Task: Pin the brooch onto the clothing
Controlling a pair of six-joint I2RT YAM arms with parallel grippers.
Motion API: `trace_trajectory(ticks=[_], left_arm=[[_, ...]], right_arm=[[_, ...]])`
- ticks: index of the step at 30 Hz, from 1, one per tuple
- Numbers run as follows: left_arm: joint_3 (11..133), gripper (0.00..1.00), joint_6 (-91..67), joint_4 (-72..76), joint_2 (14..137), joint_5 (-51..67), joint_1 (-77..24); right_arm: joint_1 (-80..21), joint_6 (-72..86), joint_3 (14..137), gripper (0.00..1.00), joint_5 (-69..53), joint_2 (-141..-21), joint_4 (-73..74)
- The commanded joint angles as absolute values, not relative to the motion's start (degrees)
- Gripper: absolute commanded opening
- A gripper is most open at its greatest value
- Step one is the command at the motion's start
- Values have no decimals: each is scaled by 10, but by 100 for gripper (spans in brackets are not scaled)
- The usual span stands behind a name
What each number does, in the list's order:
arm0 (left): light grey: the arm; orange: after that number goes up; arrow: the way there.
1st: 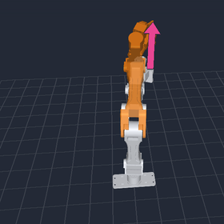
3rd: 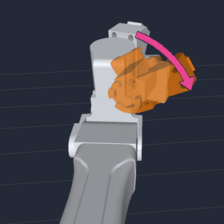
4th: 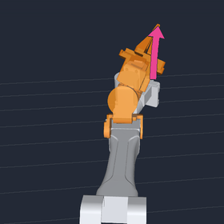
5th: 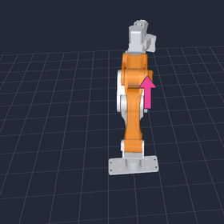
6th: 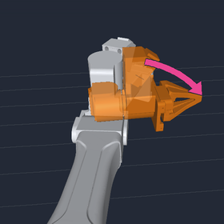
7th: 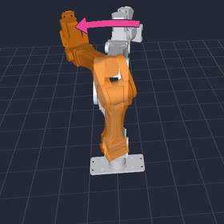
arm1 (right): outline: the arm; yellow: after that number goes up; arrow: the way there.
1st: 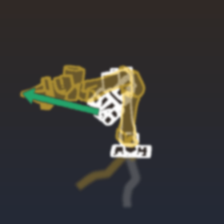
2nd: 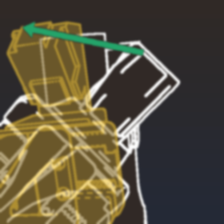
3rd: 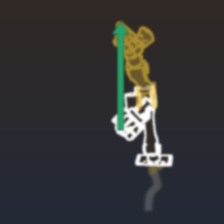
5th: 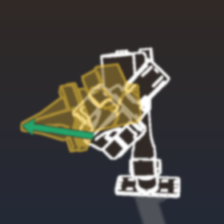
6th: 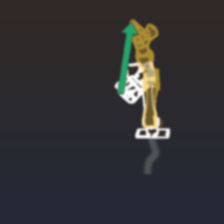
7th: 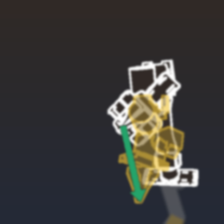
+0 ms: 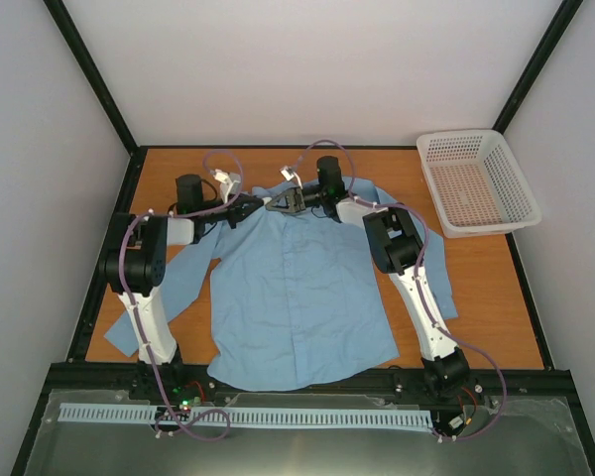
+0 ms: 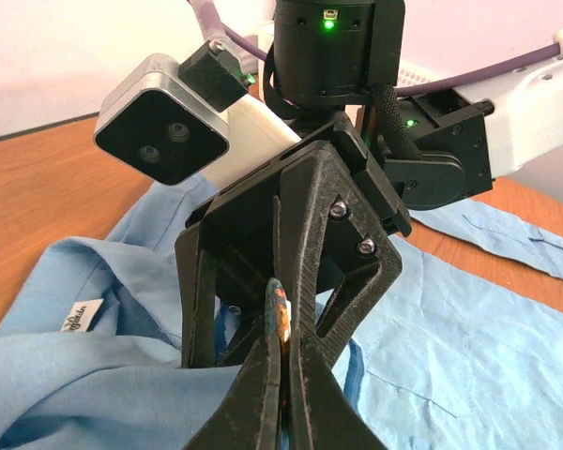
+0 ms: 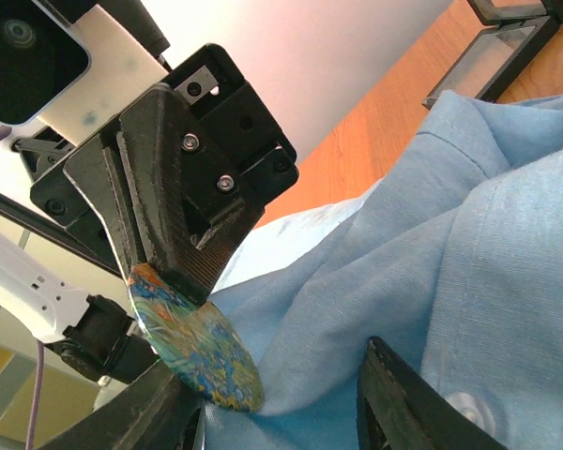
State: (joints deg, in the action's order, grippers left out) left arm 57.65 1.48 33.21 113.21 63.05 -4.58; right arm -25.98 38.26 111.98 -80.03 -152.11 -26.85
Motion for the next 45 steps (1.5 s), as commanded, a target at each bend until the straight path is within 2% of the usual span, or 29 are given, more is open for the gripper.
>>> trace_trajectory(ticks=[1,13,20,35,45], left_arm=[[561,1,66,322,1094,691,-76],[572,1,167,236,1080,711,-93],[581,1,229,177,1076,722,-99],[536,1,178,278,1049,642,-99],[515,1,131,338,1041,613,-91]], right_arm=[[-262,410,1146,42,-744,-1549,-270],[-261,420,1180,42,-743,-1562,-229],[-260,456,1182,43,-739,-1564,-252],[-255,630,1092,49,-681,-1538,-499],[-255,644,1045,56,-681,-1525,-552]])
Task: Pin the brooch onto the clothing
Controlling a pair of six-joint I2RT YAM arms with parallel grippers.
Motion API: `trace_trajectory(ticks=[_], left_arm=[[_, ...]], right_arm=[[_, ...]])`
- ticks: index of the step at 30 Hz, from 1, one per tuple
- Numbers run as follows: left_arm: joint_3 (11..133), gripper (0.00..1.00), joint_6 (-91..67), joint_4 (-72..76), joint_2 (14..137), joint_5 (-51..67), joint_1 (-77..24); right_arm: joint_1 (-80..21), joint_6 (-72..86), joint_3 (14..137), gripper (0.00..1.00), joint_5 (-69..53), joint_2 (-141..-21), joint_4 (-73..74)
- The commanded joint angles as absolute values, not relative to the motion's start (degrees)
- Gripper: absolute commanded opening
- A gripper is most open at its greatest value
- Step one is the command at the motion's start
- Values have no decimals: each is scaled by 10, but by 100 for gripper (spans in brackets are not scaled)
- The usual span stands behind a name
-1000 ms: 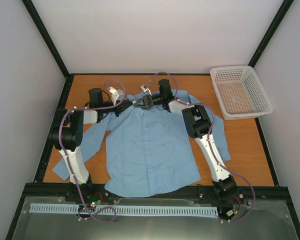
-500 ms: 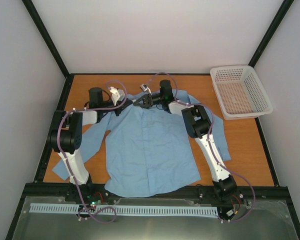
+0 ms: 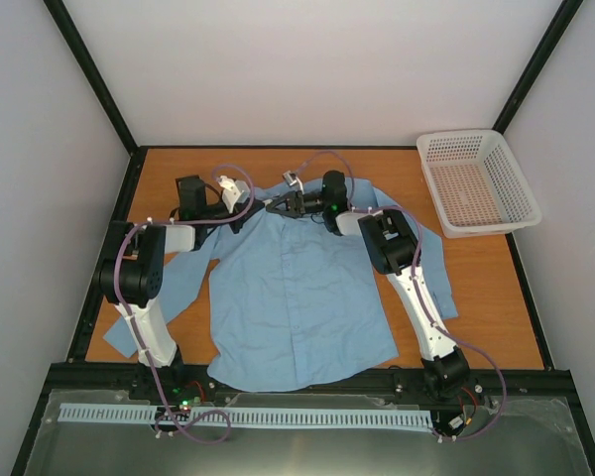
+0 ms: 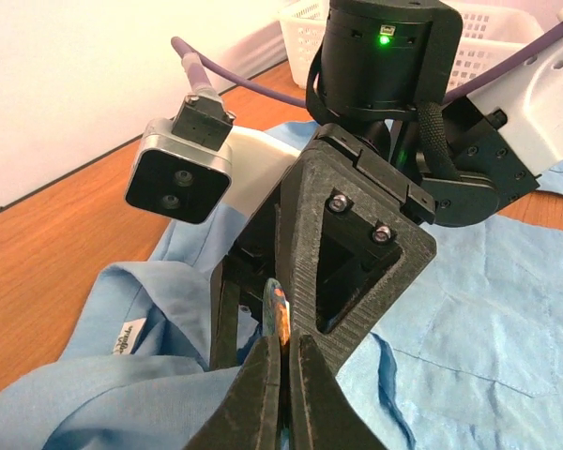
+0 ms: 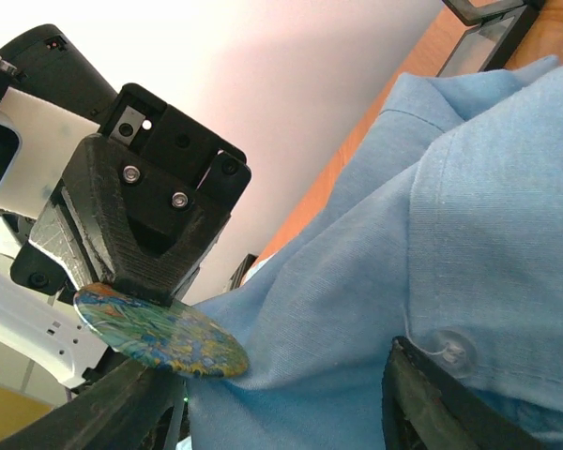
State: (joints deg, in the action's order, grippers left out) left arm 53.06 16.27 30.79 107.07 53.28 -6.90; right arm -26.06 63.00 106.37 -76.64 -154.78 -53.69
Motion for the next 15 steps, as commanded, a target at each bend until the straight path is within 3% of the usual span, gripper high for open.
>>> trace_trajectory(ticks=[1,15], left_arm=[[512,1,124,348,1041,612,-89],[517,1,131,341,1041,586,-73]], right_arm=[[-255,639,1038,57,-682,-1522,-552],[-251,527,965,62,-690,-1465,-465]])
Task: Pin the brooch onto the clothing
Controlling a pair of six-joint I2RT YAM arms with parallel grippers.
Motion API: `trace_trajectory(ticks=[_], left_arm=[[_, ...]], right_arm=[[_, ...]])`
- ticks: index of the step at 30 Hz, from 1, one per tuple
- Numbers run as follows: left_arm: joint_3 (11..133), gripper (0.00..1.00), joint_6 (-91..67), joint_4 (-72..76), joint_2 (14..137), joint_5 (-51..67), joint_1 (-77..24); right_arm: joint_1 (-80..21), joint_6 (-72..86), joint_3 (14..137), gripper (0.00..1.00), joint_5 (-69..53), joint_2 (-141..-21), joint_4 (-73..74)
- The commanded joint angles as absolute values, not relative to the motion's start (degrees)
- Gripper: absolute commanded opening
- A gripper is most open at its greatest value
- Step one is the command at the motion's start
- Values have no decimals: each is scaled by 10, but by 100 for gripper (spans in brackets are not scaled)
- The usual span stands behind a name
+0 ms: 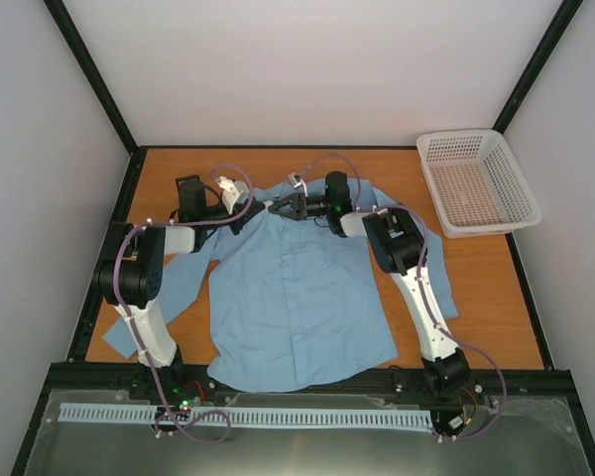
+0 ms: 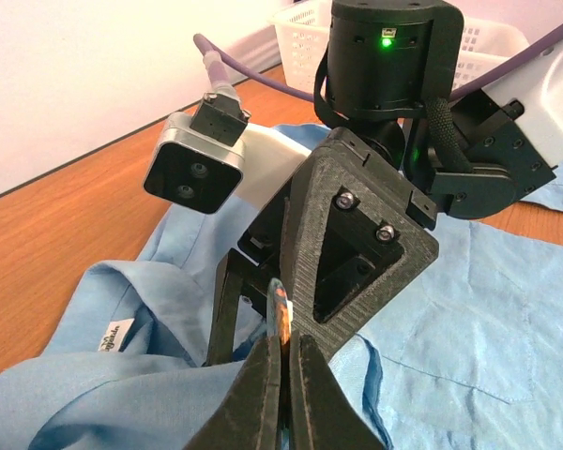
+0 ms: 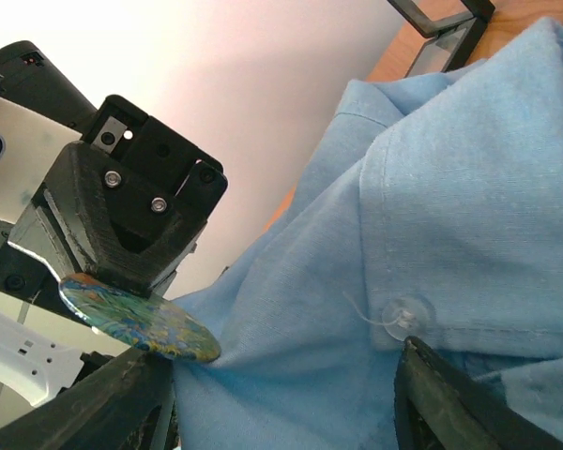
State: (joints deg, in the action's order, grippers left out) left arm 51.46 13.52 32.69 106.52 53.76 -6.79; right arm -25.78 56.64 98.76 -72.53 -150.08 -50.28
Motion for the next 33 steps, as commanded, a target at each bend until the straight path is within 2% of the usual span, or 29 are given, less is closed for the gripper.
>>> trace_trajectory(ticks=[1,8,12,14,17,19,24,27,30,33], left_arm=[[516,1,131,342,1041,586,-72],[516,1,143,331,1040,575,-70],[512,1,155,326,1034,545,-71],[507,1,185,312,1026,510,-76],[483,1,203,337,1008,428,-88],[477,5,210,348,1004,393,-103],[500,8,271,285,1000,297,-160],[501,18,289,243,989,266,-175],[491,43,283,197,959,259,-175],[494,56,238,170,922,256,-172]], right_arm=[[-251,516,957,62,-692,-1458,-455],[-241,389,922,66,-696,-1404,-319],[-228,358,894,66,-699,-1374,-293],[-219,286,892,66,-683,-1348,-201],[-209,133,932,66,-599,-1319,19],[-205,56,975,66,-526,-1315,155],[-204,-41,1056,68,-368,-1322,305],[-207,-70,1109,66,-291,-1346,358],[-210,-85,1159,66,-243,-1375,389],[-211,-89,1205,65,-197,-1399,401]])
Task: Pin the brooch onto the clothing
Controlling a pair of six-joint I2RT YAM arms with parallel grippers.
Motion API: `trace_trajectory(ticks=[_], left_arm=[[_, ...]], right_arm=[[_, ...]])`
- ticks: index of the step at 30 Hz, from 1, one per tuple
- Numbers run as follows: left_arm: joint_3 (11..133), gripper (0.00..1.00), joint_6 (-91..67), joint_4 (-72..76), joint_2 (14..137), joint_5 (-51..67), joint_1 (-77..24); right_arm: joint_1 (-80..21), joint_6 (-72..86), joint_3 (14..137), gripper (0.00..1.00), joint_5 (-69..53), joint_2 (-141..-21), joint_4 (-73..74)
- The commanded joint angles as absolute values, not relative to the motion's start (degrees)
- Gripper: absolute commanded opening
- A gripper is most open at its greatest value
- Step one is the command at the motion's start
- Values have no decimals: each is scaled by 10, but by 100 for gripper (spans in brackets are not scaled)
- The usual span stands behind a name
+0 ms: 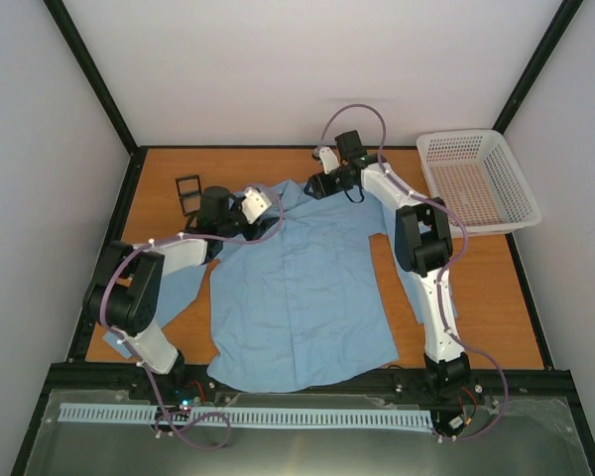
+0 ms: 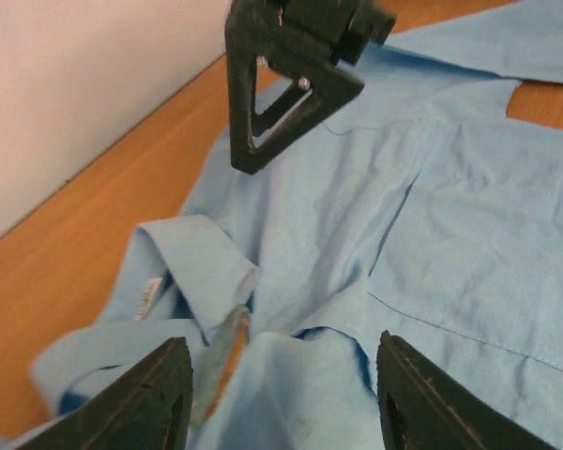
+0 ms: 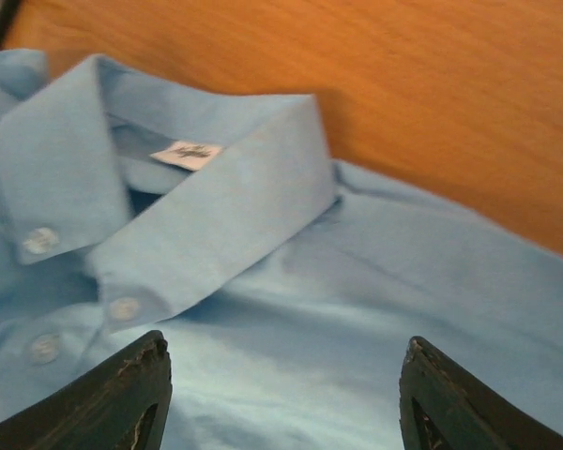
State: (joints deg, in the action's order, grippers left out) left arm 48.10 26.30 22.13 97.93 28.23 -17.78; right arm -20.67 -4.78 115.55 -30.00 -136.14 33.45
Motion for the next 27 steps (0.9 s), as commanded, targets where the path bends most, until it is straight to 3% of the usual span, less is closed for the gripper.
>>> trace_trajectory(ticks=[1,6,11,15,18,20,22,27], left_arm=[[500,57,214,161,913,270,-166],[572,55,70,122,927,292,-126],[726,19,18,-46,1045,247,-96],[811,12,-11,-136,1124,222,-81],[810,15,-25,-145,1132,208,-78],[795,29,-25,-140,1122,205,-77],[774,36,-21,-135,1104,194,-76],[717,43,-51,-117,1063,181,-67]], right_arm=[[-211,-92,1224,65,-184,-1408,411],[-211,-104,1342,55,-123,-1471,464],[-210,-103,1363,44,-86,-1491,466],[-208,-103,1382,35,-57,-1508,473],[-207,-106,1387,29,-32,-1521,476],[-205,-110,1391,27,-13,-1533,480],[-203,-115,1400,27,9,-1549,489],[-183,-95,1429,24,84,-1583,526]])
